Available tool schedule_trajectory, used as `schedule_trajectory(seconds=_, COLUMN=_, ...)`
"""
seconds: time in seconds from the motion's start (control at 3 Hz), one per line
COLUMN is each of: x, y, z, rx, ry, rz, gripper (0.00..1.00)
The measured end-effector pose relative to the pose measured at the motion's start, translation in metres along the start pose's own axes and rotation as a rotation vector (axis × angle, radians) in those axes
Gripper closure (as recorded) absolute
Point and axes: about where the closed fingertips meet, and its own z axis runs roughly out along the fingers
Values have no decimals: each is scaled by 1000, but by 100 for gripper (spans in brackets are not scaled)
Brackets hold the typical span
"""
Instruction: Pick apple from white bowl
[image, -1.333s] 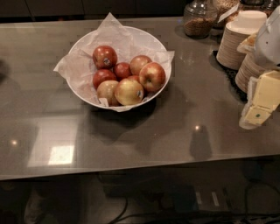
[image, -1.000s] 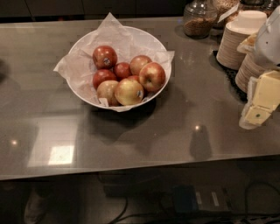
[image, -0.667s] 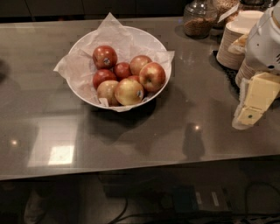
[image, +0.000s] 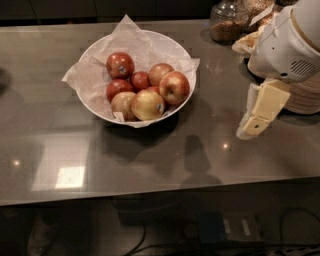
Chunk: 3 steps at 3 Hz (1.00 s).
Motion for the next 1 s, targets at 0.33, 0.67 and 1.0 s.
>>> schedule_trajectory(seconds=0.33, x=-23, y=-12, z=12, rx=40, ry=-137, rz=-14, gripper=0)
schedule_trajectory(seconds=0.67, x=-23, y=-12, z=12, rx=40, ry=-137, rz=-14, gripper=0)
schedule_trajectory(seconds=1.0, x=-29, y=-18, z=29, rx=33, ry=-177, rz=14, gripper=0)
